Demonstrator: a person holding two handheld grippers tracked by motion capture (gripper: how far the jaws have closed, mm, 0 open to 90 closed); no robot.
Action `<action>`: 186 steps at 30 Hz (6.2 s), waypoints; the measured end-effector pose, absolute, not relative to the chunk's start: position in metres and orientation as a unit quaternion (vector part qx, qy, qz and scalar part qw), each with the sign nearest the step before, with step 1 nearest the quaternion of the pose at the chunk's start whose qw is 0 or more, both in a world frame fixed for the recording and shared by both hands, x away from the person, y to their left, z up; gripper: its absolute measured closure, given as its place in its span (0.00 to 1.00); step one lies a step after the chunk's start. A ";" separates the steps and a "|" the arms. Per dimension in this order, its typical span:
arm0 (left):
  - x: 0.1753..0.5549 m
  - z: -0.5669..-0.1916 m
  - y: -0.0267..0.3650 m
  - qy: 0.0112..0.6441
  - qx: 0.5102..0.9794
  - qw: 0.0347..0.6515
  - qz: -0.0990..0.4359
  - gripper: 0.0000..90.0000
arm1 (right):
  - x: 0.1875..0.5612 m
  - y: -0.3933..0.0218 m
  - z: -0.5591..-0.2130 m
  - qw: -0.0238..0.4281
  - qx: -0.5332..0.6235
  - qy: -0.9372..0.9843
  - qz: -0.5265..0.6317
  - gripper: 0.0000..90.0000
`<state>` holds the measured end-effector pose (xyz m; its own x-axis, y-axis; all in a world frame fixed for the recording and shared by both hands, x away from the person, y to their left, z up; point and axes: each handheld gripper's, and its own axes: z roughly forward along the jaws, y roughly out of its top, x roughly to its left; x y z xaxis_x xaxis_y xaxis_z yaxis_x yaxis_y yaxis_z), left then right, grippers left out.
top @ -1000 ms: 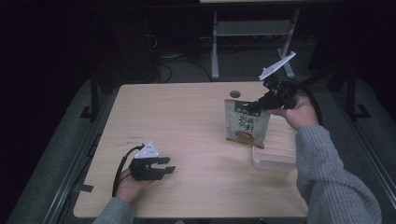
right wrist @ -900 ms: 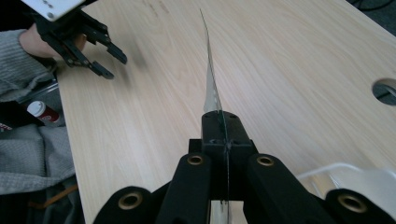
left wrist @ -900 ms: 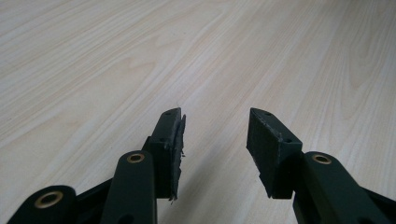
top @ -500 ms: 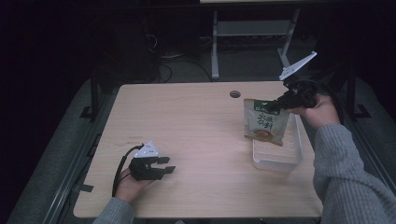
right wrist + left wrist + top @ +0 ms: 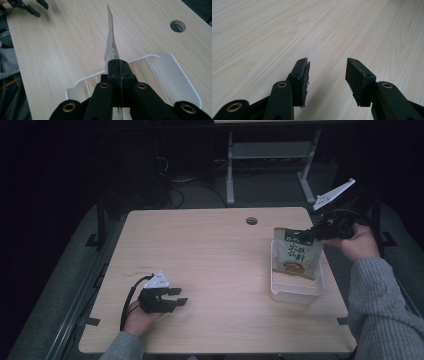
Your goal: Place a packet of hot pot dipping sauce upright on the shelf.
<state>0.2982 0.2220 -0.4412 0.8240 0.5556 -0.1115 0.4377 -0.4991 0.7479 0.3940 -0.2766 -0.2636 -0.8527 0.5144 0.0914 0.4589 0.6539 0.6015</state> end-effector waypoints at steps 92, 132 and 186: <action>0.299 -0.445 0.222 0.292 0.864 0.406 0.062 0.53 | 0.381 -0.208 -0.284 0.035 0.249 0.904 0.346 0.63; 0.298 -0.443 0.228 0.297 0.861 0.408 0.070 0.50 | 0.368 -0.116 -0.321 -0.011 0.205 0.912 0.354 0.45; 0.298 -0.446 0.227 0.295 0.866 0.397 0.078 0.46 | 0.326 -0.085 -0.419 -0.085 0.205 0.903 0.367 0.39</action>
<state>0.2977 0.2272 -0.4457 0.8142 0.5719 -0.0994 0.4485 -0.5111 0.7332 0.3258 -0.0846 -0.4192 -0.9016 0.3078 0.3040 0.4326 0.6469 0.6281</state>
